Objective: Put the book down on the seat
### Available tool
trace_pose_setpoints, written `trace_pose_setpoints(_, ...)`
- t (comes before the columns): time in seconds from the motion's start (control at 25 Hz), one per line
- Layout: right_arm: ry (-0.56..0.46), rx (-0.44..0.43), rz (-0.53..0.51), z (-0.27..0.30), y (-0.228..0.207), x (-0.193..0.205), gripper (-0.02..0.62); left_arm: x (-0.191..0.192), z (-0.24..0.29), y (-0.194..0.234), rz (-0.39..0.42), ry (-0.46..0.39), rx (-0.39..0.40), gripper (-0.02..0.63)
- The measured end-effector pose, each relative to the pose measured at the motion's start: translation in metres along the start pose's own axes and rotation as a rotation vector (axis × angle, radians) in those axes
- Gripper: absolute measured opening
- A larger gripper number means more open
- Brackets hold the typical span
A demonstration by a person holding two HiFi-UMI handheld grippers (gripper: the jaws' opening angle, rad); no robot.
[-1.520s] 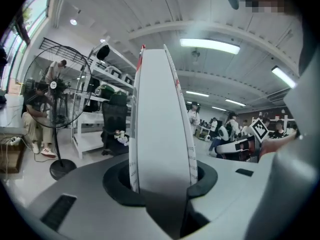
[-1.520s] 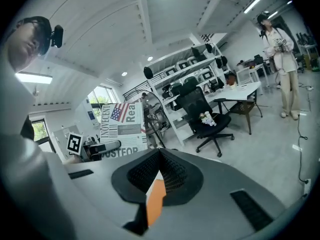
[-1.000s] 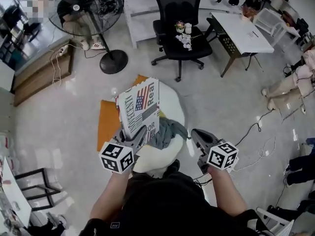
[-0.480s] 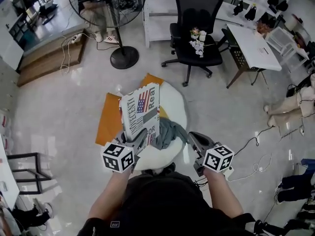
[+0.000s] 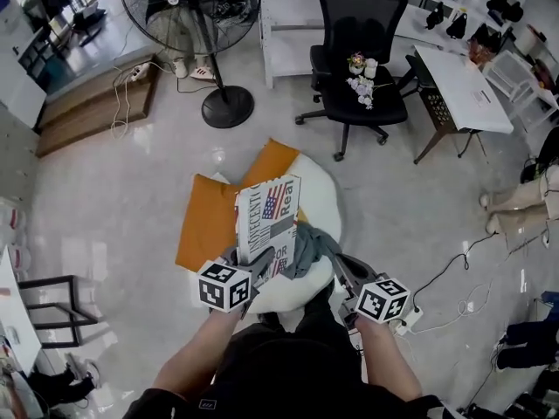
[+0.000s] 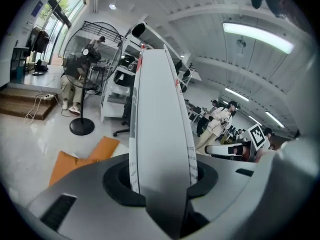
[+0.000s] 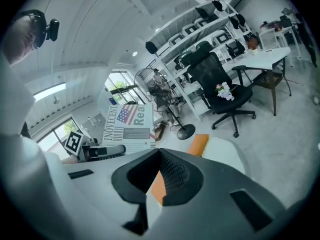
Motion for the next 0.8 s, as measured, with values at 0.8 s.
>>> trace_pose_setpoints(0.8,0.264,-0.078,0.038,0.188,-0.172,0.005,0.014,0.029,0.267,0.121,-0.198,0.146,-0.039,0.161)
Point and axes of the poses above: the fingertips, and each gripper's own axes: z forward along the fingers, y to its left, x out of its underside, the point moved 4 cm from there along -z, backward along the fingers, and after that the axes turned 10 degrees about y, right-handed, at the moved point
